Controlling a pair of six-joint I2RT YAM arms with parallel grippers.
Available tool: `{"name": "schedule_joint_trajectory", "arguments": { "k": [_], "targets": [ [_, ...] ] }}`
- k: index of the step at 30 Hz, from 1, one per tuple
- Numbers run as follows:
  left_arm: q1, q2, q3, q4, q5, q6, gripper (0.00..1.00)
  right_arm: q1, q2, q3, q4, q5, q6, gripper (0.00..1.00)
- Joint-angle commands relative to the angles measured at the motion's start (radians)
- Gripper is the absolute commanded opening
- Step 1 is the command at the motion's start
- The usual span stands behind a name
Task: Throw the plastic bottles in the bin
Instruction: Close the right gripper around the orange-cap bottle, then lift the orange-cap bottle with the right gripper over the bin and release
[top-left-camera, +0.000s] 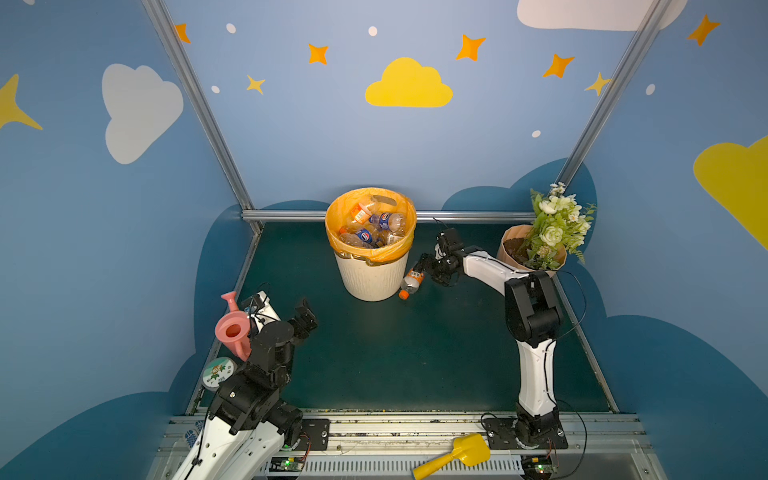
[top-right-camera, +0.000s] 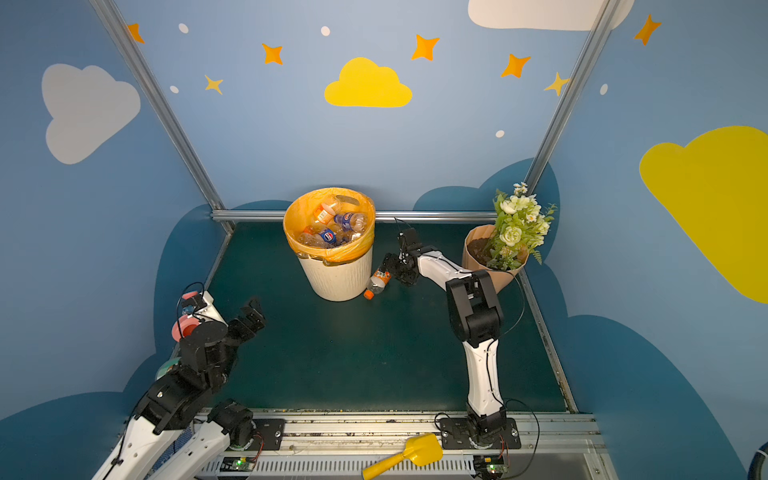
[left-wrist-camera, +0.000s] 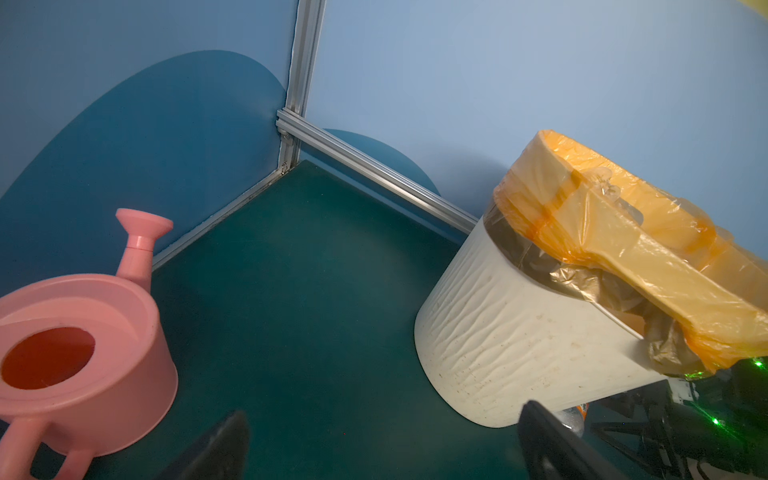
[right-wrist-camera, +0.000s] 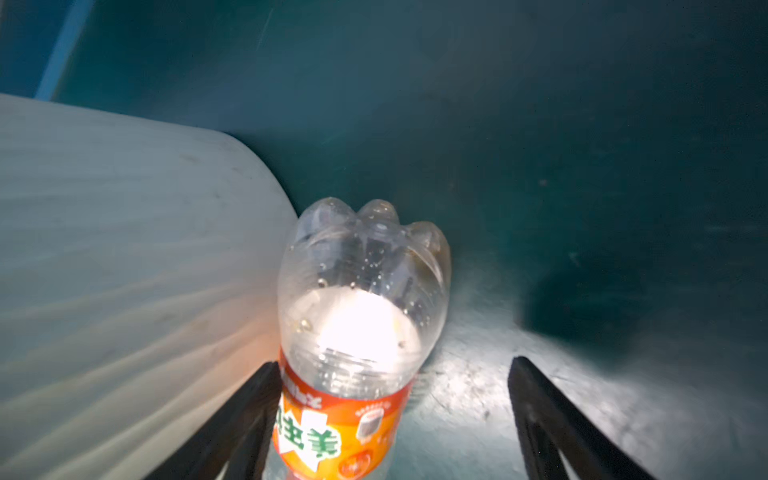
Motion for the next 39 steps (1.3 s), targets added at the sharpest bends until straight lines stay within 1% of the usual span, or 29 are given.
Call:
{"name": "schedule_joint_trajectory", "arguments": {
  "k": [1, 5, 8, 10, 13, 14, 18, 20, 23, 26, 32, 34, 39],
  "targets": [
    [0.006, -0.003, 0.023, 0.014, 0.002, 0.002, 1.00, 0.020, 0.048, 0.045, -0.122, 0.080, -0.038, 0.83],
    [0.010, -0.007, 0.023, 0.010, 0.004, -0.001, 1.00, 0.023, 0.094, 0.107, -0.175, 0.098, -0.061, 0.82],
    [0.011, -0.015, 0.020, 0.001, 0.000, -0.001, 1.00, 0.026, 0.130, 0.169, -0.231, 0.125, -0.098, 0.77],
    [0.013, -0.024, 0.019, -0.002, -0.005, -0.002, 1.00, 0.028, 0.154, 0.209, -0.271, 0.150, -0.127, 0.76],
    [0.015, -0.034, 0.017, -0.005, -0.010, -0.001, 1.00, 0.023, 0.171, 0.224, -0.290, 0.135, -0.141, 0.73],
    [0.016, -0.035, 0.017, -0.007, -0.010, -0.002, 1.00, 0.023, 0.171, 0.220, -0.289, 0.130, -0.142, 0.71],
    [0.017, -0.043, 0.017, -0.018, -0.011, -0.008, 1.00, 0.021, 0.142, 0.161, -0.244, 0.099, -0.141, 0.55],
    [0.017, -0.044, 0.017, -0.019, -0.012, -0.009, 1.00, 0.016, 0.113, 0.122, -0.212, 0.087, -0.134, 0.51],
    [0.017, -0.045, 0.016, -0.024, -0.017, -0.012, 1.00, 0.004, 0.055, 0.061, -0.165, 0.080, -0.127, 0.49],
    [0.016, -0.042, 0.013, -0.022, -0.019, -0.018, 1.00, -0.018, -0.024, -0.013, -0.095, 0.053, -0.119, 0.45],
    [0.018, -0.021, 0.003, -0.029, -0.014, -0.046, 1.00, -0.060, -0.228, -0.179, 0.116, -0.023, -0.144, 0.48],
    [0.019, -0.014, -0.003, -0.027, -0.011, -0.054, 1.00, -0.072, -0.310, -0.239, 0.189, -0.036, -0.154, 0.47],
    [0.020, -0.005, -0.013, -0.023, -0.006, -0.064, 1.00, -0.109, -0.494, -0.297, 0.254, -0.062, -0.178, 0.43]
  ]
}}
